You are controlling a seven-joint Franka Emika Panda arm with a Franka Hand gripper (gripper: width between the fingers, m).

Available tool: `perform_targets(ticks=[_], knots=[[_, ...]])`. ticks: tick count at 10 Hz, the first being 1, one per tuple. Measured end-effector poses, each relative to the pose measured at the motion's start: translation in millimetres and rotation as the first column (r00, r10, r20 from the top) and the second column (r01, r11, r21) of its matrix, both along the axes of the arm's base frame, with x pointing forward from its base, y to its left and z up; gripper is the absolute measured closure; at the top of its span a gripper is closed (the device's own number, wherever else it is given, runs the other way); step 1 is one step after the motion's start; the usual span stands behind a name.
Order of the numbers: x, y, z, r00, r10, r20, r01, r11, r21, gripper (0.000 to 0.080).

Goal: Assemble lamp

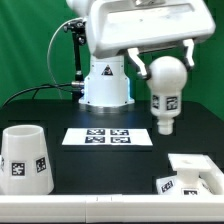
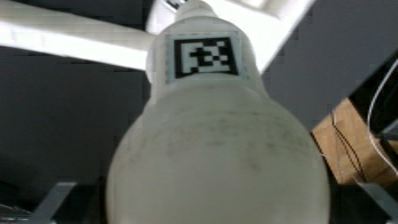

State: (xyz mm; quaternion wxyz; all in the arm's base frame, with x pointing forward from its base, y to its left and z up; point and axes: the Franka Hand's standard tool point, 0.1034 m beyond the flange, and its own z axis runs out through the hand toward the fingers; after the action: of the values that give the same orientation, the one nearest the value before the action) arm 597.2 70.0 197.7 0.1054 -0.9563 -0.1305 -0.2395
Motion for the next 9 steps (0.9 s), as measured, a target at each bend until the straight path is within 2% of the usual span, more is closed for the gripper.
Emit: perform_targets(ticks=[1, 5, 6, 7, 8, 9], knots=[[-0.9, -6.1, -3.1, 1.000, -0.002, 0.001, 0.002, 1.000, -0.013, 0.0232], [0.3, -8.2, -7.2, 1.000, 0.005, -0.004, -0.005, 0.999, -0.032, 0.0232], [10.1, -8.0, -11.2, 1.000, -0.002, 0.021, 0.003, 0.998, -0.056, 0.0232], [21.6, 0.6, -12.8, 0.999, -0.017, 0.041, 0.020, 0.997, -0.075, 0.0232], [29.4, 9.7, -13.2, 0.996, 0.003, 0.088, 0.008, 0.991, -0.131, 0.0232], [28.2, 13.1, -16.8, 0.992, 0.045, 0.118, -0.022, 0.982, -0.188, 0.0232]])
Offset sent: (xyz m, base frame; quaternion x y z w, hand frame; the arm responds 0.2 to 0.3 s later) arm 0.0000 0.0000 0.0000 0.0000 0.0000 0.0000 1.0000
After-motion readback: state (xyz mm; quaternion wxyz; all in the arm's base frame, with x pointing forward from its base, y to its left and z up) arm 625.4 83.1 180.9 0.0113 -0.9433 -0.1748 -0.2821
